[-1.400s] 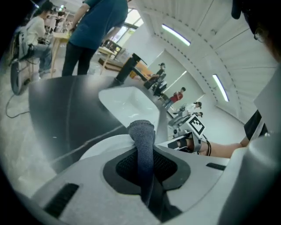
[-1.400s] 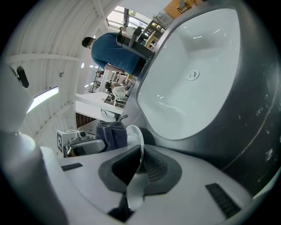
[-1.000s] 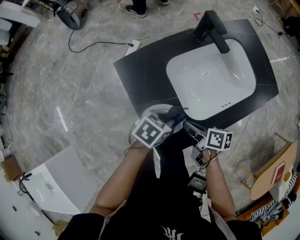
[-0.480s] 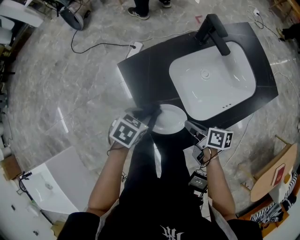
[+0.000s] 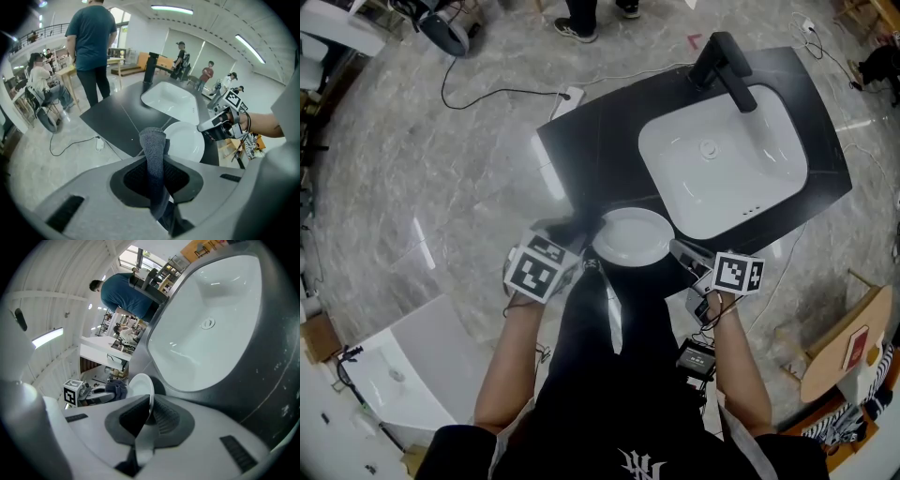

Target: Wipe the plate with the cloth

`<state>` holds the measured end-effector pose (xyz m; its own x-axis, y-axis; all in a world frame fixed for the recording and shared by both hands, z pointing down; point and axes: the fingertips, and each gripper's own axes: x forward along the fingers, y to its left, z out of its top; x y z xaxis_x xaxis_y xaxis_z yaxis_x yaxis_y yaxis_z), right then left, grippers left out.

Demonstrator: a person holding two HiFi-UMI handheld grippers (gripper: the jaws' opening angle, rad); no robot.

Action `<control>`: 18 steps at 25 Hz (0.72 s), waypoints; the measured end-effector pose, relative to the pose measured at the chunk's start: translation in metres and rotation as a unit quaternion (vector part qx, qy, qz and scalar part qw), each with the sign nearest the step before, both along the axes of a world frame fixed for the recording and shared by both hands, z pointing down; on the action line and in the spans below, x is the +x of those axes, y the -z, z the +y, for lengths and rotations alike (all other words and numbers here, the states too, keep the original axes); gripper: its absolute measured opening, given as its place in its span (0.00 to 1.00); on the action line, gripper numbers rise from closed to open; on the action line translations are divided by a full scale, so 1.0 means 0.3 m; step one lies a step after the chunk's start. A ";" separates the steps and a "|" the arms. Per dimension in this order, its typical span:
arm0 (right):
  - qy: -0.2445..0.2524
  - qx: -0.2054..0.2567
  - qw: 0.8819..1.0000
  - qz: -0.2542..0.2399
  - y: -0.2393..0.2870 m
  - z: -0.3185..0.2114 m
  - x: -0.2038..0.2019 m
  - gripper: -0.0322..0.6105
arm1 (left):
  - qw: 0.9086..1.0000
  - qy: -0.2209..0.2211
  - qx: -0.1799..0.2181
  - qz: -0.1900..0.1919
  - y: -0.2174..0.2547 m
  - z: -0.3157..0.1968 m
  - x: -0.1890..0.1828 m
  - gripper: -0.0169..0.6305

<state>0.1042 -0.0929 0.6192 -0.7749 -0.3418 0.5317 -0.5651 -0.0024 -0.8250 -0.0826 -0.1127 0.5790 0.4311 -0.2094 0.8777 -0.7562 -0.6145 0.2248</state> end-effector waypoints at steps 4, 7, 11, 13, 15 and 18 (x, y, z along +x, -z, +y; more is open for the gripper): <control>-0.003 0.007 1.000 0.003 0.015 -0.004 0.000 0.08 | 0.999 0.001 0.013 0.033 0.062 -0.004 0.031 0.11; -0.005 0.015 1.000 0.004 0.022 -0.011 0.003 0.08 | 0.999 -0.004 0.020 0.045 0.079 -0.001 0.052 0.11; -0.001 0.016 1.000 0.010 0.019 -0.006 0.005 0.08 | 0.998 -0.017 0.017 0.051 0.086 0.016 0.100 0.11; 0.002 0.015 1.000 0.015 0.014 -0.004 0.006 0.09 | 0.998 -0.024 0.016 0.054 0.087 0.022 0.121 0.11; 0.003 0.015 1.000 0.020 0.011 -0.005 0.007 0.11 | 0.998 -0.030 0.016 0.055 0.088 0.025 0.136 0.11; 0.002 0.012 1.000 0.027 0.011 -0.008 0.007 0.15 | 0.998 -0.035 0.017 0.055 0.093 0.028 0.144 0.11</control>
<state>0.1062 -0.0953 0.6159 -0.7466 -0.3518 0.5646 -0.6089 0.0197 -0.7930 -0.0395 -0.1043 0.5512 0.5394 -0.2039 0.8170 -0.6832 -0.6730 0.2832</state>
